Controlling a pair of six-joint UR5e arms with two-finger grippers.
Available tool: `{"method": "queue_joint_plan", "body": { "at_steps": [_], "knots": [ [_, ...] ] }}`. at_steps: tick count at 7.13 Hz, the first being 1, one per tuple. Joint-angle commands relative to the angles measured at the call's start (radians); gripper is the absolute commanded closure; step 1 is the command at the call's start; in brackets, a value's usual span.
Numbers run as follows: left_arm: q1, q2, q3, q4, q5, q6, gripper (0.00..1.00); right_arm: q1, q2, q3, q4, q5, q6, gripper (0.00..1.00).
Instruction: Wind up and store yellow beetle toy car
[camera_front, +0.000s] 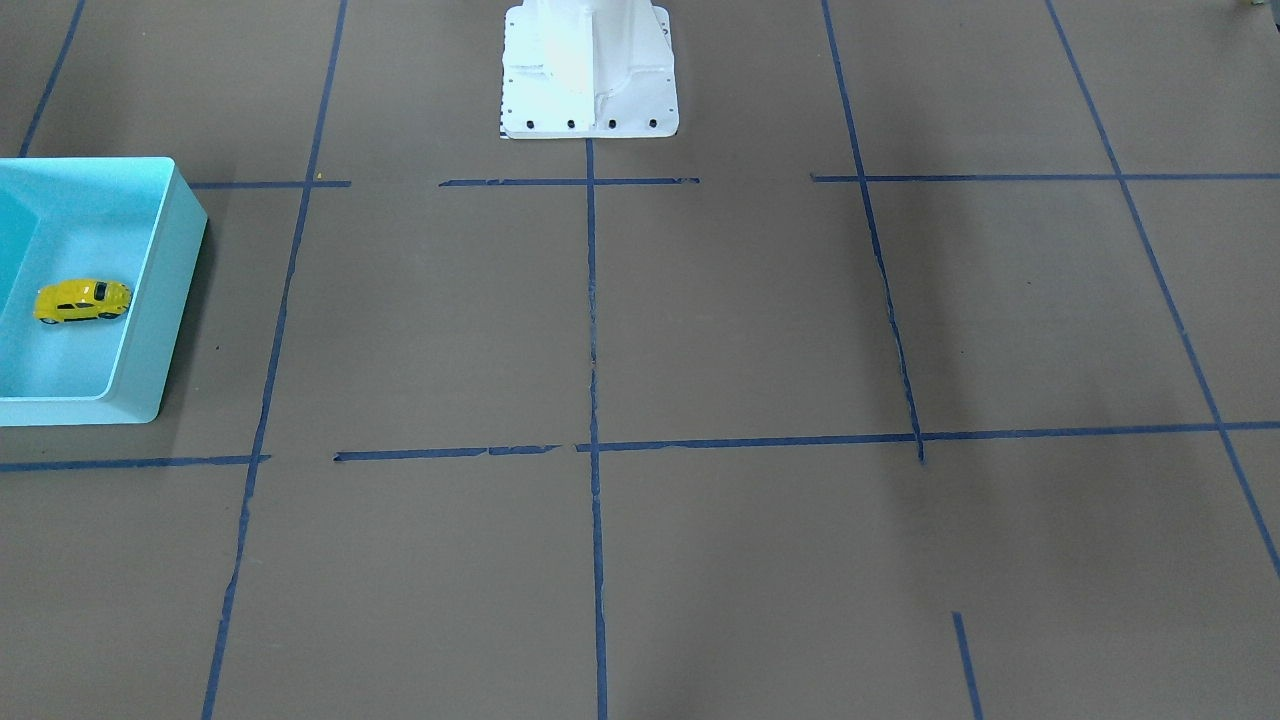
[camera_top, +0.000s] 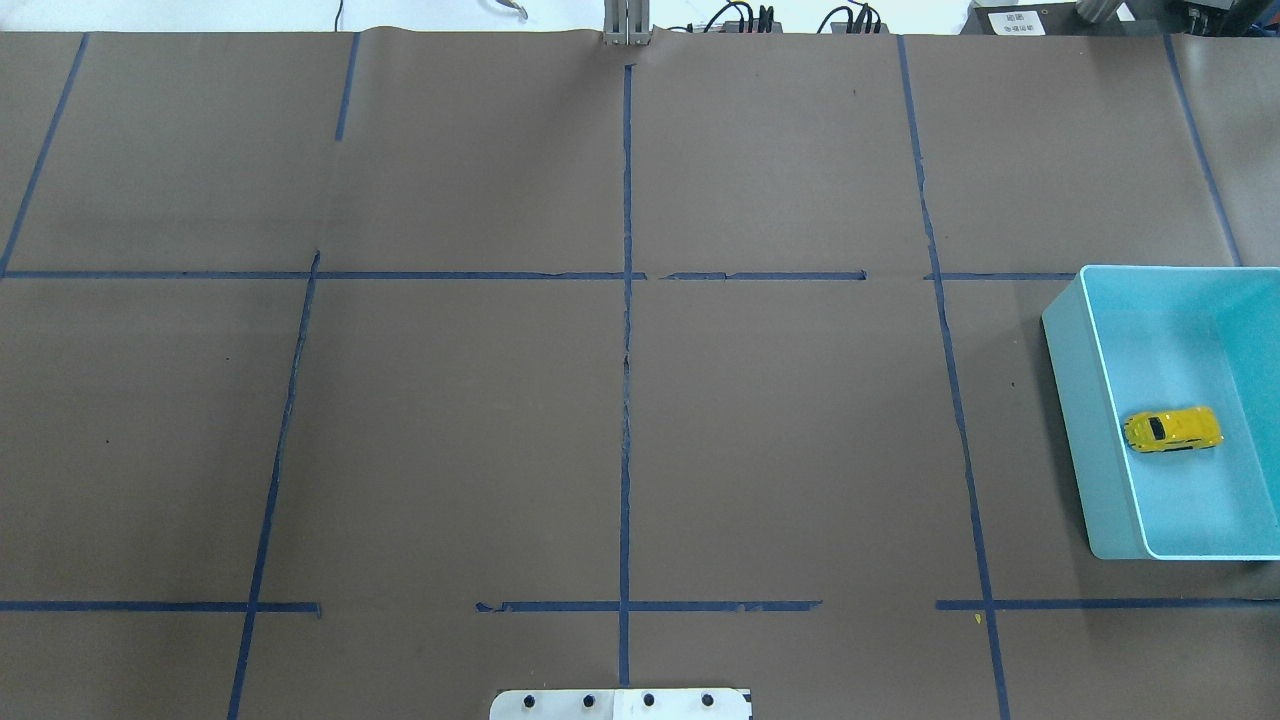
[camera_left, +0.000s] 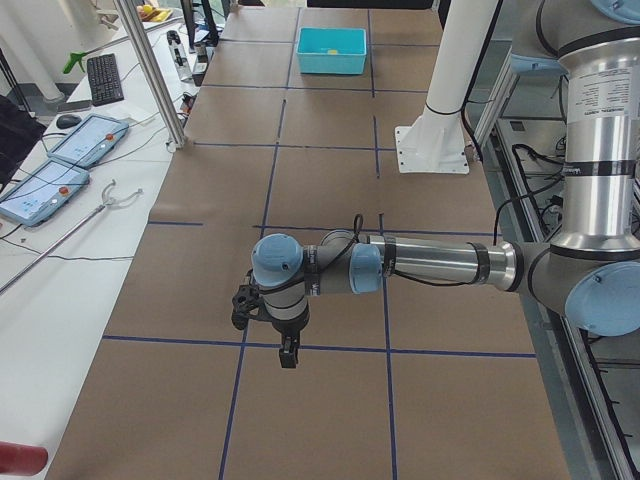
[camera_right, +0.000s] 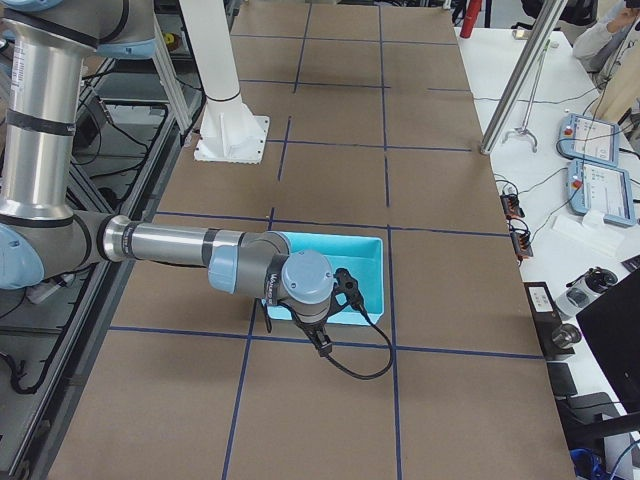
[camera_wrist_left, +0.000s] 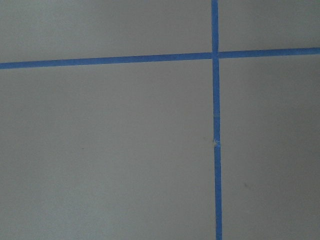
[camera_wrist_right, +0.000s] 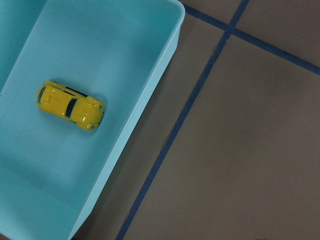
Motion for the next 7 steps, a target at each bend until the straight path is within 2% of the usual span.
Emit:
{"method": "queue_joint_plan", "body": {
  "at_steps": [1,2,3,4,7],
  "knots": [
    [0.000,-0.002,0.001,-0.003,0.000,0.000,0.00,0.011,0.014,0.004,-0.024,-0.032,0.433,0.01],
    [0.000,-0.002,0.000,-0.006,0.000,0.000,0.00,0.010,0.015,0.004,-0.021,-0.066,0.435,0.01],
    [0.000,-0.002,0.000,-0.008,0.000,0.000,0.00,0.010,0.015,-0.007,0.061,-0.115,0.435,0.01],
    [0.000,-0.002,0.000,-0.008,0.000,0.000,0.00,0.008,0.014,-0.034,0.109,-0.124,0.448,0.01],
    [0.000,-0.001,-0.002,-0.009,-0.011,-0.003,0.00,0.005,0.018,-0.116,0.111,-0.103,0.439,0.01]
  ]
}}
